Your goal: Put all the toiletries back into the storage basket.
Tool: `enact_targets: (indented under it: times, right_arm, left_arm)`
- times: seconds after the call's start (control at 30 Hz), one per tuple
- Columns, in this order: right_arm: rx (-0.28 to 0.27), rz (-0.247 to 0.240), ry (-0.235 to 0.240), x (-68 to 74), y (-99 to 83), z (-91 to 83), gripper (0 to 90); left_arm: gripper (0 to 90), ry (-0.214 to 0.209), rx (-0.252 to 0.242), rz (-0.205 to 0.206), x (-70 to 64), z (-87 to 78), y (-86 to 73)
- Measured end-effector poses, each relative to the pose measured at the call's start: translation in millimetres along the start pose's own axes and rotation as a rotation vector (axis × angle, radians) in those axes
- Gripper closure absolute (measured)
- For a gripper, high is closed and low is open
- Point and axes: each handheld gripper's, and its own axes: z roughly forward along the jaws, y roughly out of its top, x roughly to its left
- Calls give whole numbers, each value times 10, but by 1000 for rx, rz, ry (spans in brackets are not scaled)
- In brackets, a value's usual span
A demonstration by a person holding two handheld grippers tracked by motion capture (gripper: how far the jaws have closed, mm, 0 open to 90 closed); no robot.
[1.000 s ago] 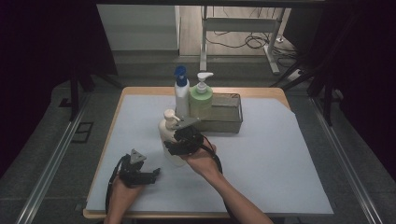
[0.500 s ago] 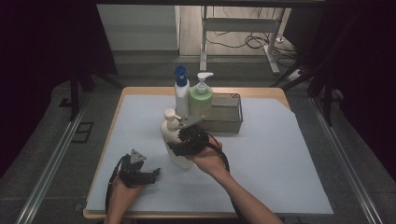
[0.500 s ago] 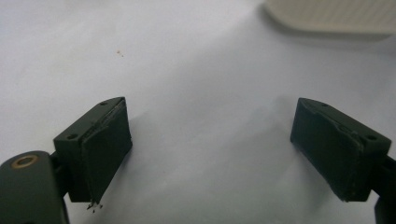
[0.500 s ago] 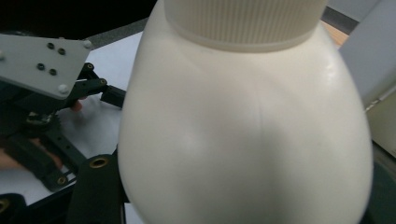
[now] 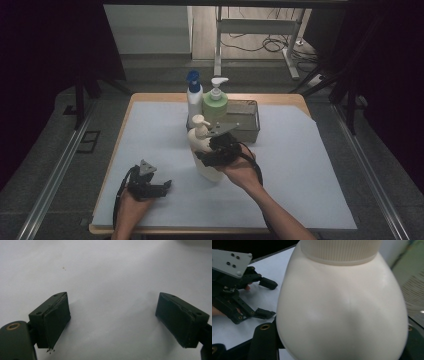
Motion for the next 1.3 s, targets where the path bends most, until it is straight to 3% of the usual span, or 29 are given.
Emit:
enact_targets:
  times: [0.6, 0.83, 1.3]
  right_arm:
    - [-13, 58, -59, -363, -235, -406, 366]
    - [-6, 66, -88, -474, -274, -537, 366]
    - [-18, 126, -138, -749, -320, -777, 368]
  left_arm:
    - [120, 0, -1, -1, -2, 1, 0]
    - [120, 0, -1, -1, -2, 0, 0]
    - [119, 1, -3, -1, -3, 2, -1]
